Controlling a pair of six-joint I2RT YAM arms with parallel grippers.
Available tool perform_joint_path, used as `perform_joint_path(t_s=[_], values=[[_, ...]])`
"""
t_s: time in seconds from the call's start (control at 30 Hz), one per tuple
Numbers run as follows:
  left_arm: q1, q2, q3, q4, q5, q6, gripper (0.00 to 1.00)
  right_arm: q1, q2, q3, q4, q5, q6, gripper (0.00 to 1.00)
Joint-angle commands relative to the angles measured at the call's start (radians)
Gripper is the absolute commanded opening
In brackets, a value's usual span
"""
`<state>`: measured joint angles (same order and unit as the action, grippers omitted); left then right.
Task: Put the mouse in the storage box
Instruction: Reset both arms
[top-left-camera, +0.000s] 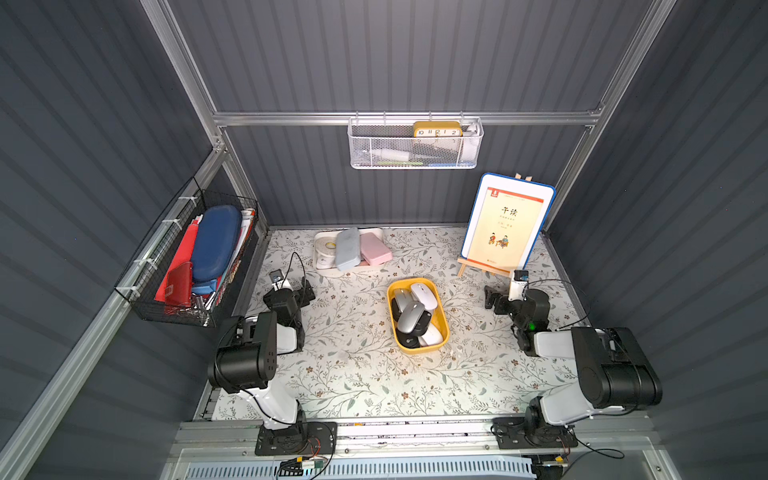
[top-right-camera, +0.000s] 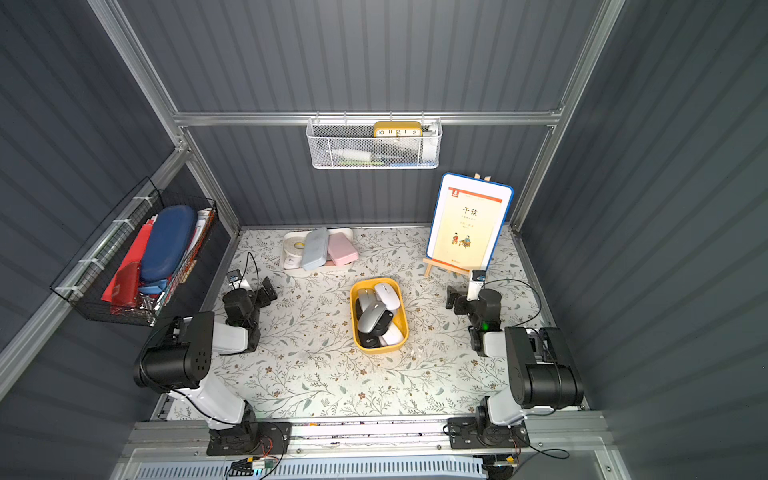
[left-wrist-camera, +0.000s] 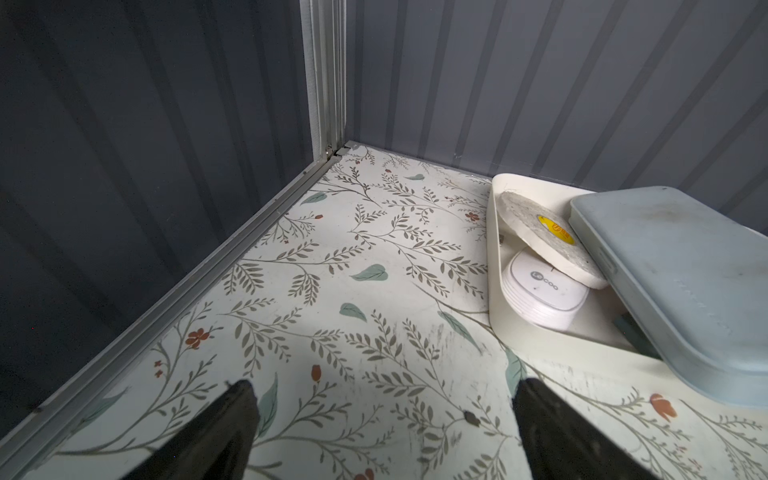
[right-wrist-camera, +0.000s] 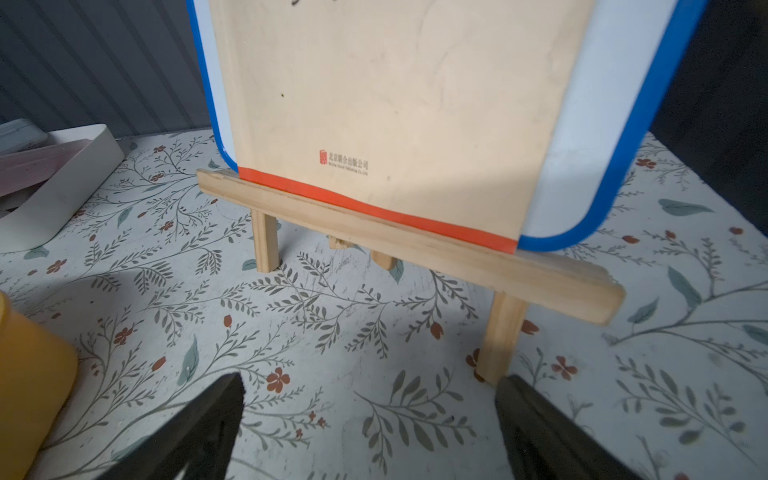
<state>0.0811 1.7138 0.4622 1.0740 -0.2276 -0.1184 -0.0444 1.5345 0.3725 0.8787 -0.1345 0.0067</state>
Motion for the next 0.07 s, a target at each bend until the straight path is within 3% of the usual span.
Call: perform_joint_path(t_s=[0.0, 0.03], values=[[0.003, -0.013, 0.007, -0.008, 0.014, -0.008, 0.99, 0.000, 0.008, 0.016, 0.016, 0.004, 0.006, 0.99], [0.002, -0.013, 0.007, -0.008, 0.012, -0.009, 0.99, 0.000, 0.006, 0.012, 0.020, 0.004, 0.006, 0.99]])
